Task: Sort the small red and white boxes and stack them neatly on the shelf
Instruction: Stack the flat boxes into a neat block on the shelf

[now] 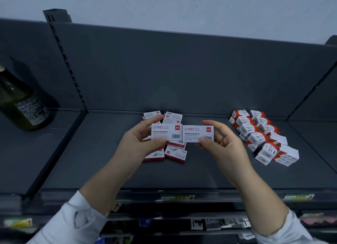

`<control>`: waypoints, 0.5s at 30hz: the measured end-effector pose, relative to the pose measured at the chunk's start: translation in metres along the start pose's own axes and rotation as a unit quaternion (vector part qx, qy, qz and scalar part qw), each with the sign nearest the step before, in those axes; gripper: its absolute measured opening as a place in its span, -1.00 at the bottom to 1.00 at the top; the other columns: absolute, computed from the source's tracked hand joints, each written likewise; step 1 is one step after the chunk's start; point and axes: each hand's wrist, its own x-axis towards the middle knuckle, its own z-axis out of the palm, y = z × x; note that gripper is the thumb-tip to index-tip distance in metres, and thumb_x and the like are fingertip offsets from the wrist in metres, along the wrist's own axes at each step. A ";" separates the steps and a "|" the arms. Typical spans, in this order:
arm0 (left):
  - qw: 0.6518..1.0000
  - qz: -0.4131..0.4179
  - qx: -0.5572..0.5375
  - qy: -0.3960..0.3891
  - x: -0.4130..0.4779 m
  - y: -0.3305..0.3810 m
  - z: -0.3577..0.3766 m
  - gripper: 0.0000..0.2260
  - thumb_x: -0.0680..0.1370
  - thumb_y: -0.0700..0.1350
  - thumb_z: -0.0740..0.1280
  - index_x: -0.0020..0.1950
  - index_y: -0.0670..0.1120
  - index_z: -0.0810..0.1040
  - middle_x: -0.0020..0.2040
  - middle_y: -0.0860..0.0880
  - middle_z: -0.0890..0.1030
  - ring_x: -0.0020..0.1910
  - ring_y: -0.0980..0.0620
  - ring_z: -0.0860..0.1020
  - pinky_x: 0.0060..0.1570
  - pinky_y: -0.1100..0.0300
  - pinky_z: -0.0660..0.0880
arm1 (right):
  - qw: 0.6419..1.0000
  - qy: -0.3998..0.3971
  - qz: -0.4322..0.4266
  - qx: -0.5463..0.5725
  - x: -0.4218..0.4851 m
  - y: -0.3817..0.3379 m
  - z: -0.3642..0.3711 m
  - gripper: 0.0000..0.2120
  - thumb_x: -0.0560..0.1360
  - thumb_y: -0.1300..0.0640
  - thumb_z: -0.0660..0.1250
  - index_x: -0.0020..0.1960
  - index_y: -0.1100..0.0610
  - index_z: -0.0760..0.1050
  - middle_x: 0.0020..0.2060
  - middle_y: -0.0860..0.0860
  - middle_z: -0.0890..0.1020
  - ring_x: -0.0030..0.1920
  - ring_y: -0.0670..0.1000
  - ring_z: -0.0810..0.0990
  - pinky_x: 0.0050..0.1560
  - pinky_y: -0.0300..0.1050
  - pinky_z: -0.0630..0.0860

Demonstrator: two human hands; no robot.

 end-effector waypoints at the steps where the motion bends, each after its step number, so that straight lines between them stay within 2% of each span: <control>1: 1.000 0.000 -0.001 -0.001 0.000 0.000 -0.001 -0.51 0.35 -0.22 0.45 0.24 0.11 0.56 0.07 -0.05 0.69 0.07 -0.05 0.66 0.06 0.08 0.59 | 1.000 -0.001 0.000 0.002 0.000 0.000 0.000 -0.65 0.51 0.40 0.31 0.23 0.14 0.47 0.00 0.08 0.72 0.00 0.00 0.70 -0.04 -0.26 0.59; 6: 1.000 0.001 0.005 -0.001 0.000 -0.002 -0.004 -0.50 0.36 -0.23 0.46 0.26 0.09 0.55 0.07 -0.07 0.69 0.08 -0.06 0.65 0.07 0.03 0.58 | 1.000 -0.009 0.002 -0.003 0.000 0.003 0.000 -0.67 0.50 0.37 0.33 0.22 0.11 0.48 0.01 0.08 0.71 0.03 0.02 0.69 -0.02 -0.23 0.59; 10: 1.000 0.009 0.028 0.002 -0.001 -0.004 -0.006 -0.57 0.43 -0.34 0.43 0.21 0.05 0.57 0.06 -0.06 0.69 0.03 -0.04 0.67 -0.02 0.15 0.61 | 0.999 -0.017 0.002 -0.031 -0.001 0.003 0.000 -0.69 0.50 0.37 0.35 0.18 0.10 0.48 -0.03 0.03 0.72 0.01 0.00 0.69 -0.03 -0.24 0.59; 13: 0.997 0.009 0.074 0.009 -0.001 -0.007 -0.006 -0.60 0.45 -0.37 0.43 0.18 0.02 0.57 0.02 -0.02 0.70 -0.01 0.03 0.67 -0.04 0.19 0.62 | 0.998 -0.027 -0.007 -0.063 -0.002 0.002 0.000 -0.71 0.50 0.39 0.36 0.15 0.12 0.48 -0.11 -0.06 0.72 -0.05 -0.11 0.69 -0.09 -0.31 0.57; 15: 0.993 0.006 0.118 0.013 0.000 -0.012 -0.007 -0.64 0.44 -0.38 0.44 0.10 0.01 0.59 -0.04 0.01 0.70 -0.05 0.07 0.66 -0.08 0.24 0.61 | 0.995 -0.040 -0.011 -0.095 -0.002 0.006 0.000 -0.71 0.49 0.40 0.37 0.13 0.12 0.49 -0.11 -0.05 0.70 -0.05 -0.15 0.67 -0.11 -0.33 0.55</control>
